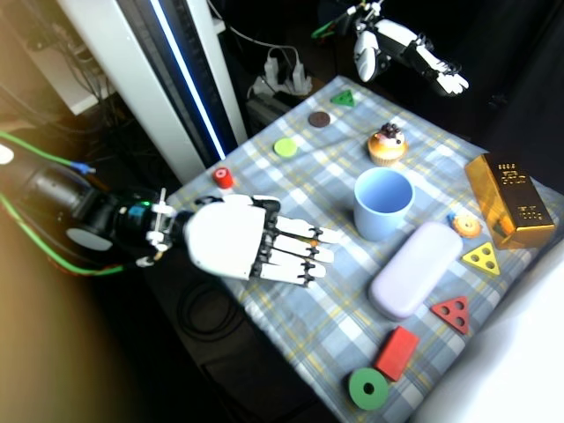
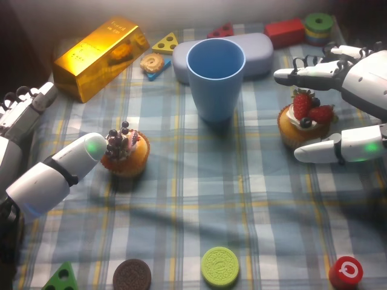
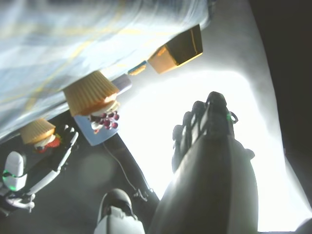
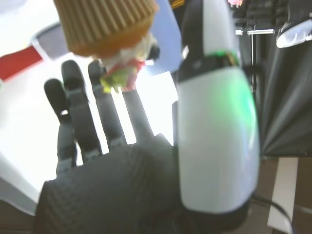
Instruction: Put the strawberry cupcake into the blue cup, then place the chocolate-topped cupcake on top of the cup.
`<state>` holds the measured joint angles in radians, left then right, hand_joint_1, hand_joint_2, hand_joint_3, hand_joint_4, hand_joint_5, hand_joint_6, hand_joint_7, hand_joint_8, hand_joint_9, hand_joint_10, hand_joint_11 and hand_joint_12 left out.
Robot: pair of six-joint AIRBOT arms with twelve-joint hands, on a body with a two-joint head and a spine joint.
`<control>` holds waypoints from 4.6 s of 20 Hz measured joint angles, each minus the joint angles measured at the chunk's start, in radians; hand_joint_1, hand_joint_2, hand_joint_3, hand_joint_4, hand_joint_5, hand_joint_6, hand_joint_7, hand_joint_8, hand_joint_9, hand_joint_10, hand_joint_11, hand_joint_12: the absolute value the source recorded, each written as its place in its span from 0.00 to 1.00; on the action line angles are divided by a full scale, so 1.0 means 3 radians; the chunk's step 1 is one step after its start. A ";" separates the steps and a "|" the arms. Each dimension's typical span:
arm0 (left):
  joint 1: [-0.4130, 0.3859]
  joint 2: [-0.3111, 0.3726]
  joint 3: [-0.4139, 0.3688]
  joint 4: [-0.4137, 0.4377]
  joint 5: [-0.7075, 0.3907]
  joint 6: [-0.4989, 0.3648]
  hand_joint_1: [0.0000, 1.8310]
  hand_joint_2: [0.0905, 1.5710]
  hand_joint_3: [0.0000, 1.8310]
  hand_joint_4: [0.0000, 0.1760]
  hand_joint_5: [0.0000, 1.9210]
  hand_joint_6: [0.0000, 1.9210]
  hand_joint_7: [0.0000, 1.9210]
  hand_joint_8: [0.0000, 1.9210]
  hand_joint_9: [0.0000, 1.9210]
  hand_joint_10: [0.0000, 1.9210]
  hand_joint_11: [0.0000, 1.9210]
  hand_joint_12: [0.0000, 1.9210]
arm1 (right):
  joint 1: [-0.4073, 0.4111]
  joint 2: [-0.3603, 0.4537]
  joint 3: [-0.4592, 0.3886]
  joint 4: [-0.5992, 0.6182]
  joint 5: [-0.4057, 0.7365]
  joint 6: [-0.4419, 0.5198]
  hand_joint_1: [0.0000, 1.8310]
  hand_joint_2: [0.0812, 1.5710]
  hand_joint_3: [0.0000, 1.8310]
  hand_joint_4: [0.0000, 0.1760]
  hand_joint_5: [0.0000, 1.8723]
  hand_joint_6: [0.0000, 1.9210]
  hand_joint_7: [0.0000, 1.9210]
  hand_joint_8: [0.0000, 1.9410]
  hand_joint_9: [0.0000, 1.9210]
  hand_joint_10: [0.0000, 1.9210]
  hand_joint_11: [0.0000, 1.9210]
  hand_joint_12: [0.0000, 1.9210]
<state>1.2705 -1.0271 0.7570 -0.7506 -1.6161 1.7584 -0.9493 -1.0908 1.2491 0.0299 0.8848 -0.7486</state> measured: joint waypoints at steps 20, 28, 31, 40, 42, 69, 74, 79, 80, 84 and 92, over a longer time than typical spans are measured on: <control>0.0017 0.0001 -0.0017 0.0011 -0.0001 -0.0003 0.07 0.57 0.00 0.33 0.12 0.00 0.10 0.00 0.06 0.00 0.00 0.00 | 0.0032 -0.0117 0.0209 -0.0003 -0.0038 0.0131 0.47 0.65 0.00 0.00 0.42 0.00 0.50 0.00 0.55 0.01 0.33 0.61; 0.0017 0.0001 -0.0018 0.0008 0.0000 -0.0003 0.06 0.57 0.00 0.28 0.12 0.00 0.09 0.00 0.05 0.00 0.00 0.00 | 0.0042 -0.0125 0.0209 -0.0017 -0.0028 0.0131 0.53 0.74 0.00 0.80 0.45 0.62 0.55 0.00 0.60 0.00 0.40 0.51; 0.0018 0.0001 -0.0027 0.0005 -0.0003 -0.0003 0.08 0.57 0.00 0.36 0.12 0.00 0.09 0.00 0.05 0.00 0.00 0.00 | 0.0120 -0.0109 0.0145 -0.0116 -0.0065 0.0113 0.55 0.74 0.00 0.40 0.45 0.61 0.57 0.00 0.60 0.00 0.36 0.53; 0.0020 0.0001 -0.0032 0.0010 0.0001 -0.0003 0.09 0.57 0.00 0.29 0.12 0.00 0.08 0.00 0.04 0.00 0.00 0.00 | 0.0256 0.0259 -0.0024 -0.0243 -0.0240 0.0053 0.54 0.73 0.00 0.58 0.47 0.57 0.56 0.00 0.56 0.00 0.36 0.48; 0.0020 0.0001 -0.0032 0.0008 0.0000 -0.0003 0.08 0.57 0.00 0.33 0.12 0.00 0.09 0.00 0.05 0.00 0.00 0.00 | 0.0299 0.0291 -0.0052 -0.0267 -0.0245 0.0053 0.55 0.73 0.00 0.39 0.46 0.60 0.57 0.00 0.59 0.01 0.40 0.50; 0.0055 0.0013 -0.0034 -0.0022 0.0003 -0.0001 0.09 0.58 0.00 0.28 0.11 0.00 0.07 0.00 0.03 0.00 0.00 0.00 | 0.1264 -0.0036 0.0258 -0.1116 -0.0243 0.0799 0.61 0.75 0.00 0.00 0.43 0.63 0.49 0.23 0.59 0.00 0.47 0.38; 0.0055 0.0028 -0.0034 -0.0023 0.0005 -0.0001 0.11 0.58 0.00 0.23 0.12 0.00 0.07 0.00 0.03 0.00 0.00 0.00 | 0.1377 -0.0197 0.0384 -0.1133 -0.0224 0.0800 0.67 0.72 0.00 0.00 0.44 0.59 0.54 0.52 0.61 0.01 0.48 0.36; 0.0055 0.0028 -0.0031 -0.0019 0.0010 -0.0001 0.10 0.57 0.00 0.29 0.12 0.00 0.09 0.00 0.05 0.00 0.00 0.00 | 0.1390 -0.0415 0.0516 -0.1158 -0.0247 0.0800 0.62 0.73 0.00 0.00 0.46 0.58 0.52 0.25 0.63 0.02 0.43 0.53; 0.0055 0.0028 -0.0031 -0.0027 0.0009 -0.0001 0.10 0.57 0.00 0.28 0.12 0.00 0.09 0.00 0.05 0.00 0.00 0.00 | 0.1390 -0.0445 0.0535 -0.1164 -0.0251 0.0800 0.61 0.72 0.00 0.00 0.48 0.58 0.56 0.09 0.64 0.01 0.45 0.53; 0.0055 0.0028 -0.0031 -0.0019 0.0010 -0.0001 0.11 0.56 0.00 0.28 0.13 0.00 0.09 0.00 0.05 0.00 0.00 0.00 | 0.1390 -0.0492 0.0570 -0.1162 -0.0259 0.0800 0.46 0.70 0.00 0.00 0.46 0.22 0.59 0.01 0.61 0.02 0.26 0.87; 0.0056 0.0028 -0.0031 -0.0019 0.0010 -0.0001 0.10 0.57 0.00 0.30 0.13 0.00 0.10 0.00 0.06 0.00 0.00 0.00 | 0.1396 -0.0492 0.0594 -0.1162 -0.0305 0.0799 0.42 0.72 0.00 0.00 0.47 0.00 0.47 0.00 0.46 0.00 0.21 0.53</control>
<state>1.2873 -1.0187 0.7479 -0.7563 -1.6131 1.7580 -0.5304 -1.2385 1.4273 -0.3187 0.7933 -0.5091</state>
